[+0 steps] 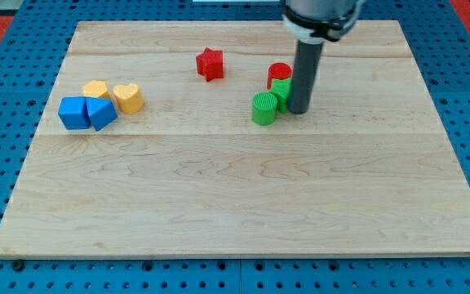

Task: Move the red circle into the green star

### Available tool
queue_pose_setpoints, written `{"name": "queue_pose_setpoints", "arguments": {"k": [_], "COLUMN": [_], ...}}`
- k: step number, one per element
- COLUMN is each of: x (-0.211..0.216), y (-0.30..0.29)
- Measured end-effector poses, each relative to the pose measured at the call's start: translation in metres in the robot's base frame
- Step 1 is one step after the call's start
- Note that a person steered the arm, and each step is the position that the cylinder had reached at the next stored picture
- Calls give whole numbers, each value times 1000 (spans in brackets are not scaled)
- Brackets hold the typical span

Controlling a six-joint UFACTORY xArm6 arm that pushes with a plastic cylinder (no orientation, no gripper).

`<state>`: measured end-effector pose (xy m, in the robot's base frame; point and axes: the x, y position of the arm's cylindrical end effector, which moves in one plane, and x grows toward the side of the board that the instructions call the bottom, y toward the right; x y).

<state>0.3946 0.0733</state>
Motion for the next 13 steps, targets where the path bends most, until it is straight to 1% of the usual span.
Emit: {"name": "queue_pose_setpoints", "arguments": {"k": [1, 2, 3, 4, 6, 7, 8, 9, 10, 11, 12, 13], "x": [-1, -10, -34, -45, -45, -59, -108, -124, -124, -154, -154, -135], "y": [-13, 27, 35, 27, -52, -33, 35, 39, 84, 69, 2, -49]}}
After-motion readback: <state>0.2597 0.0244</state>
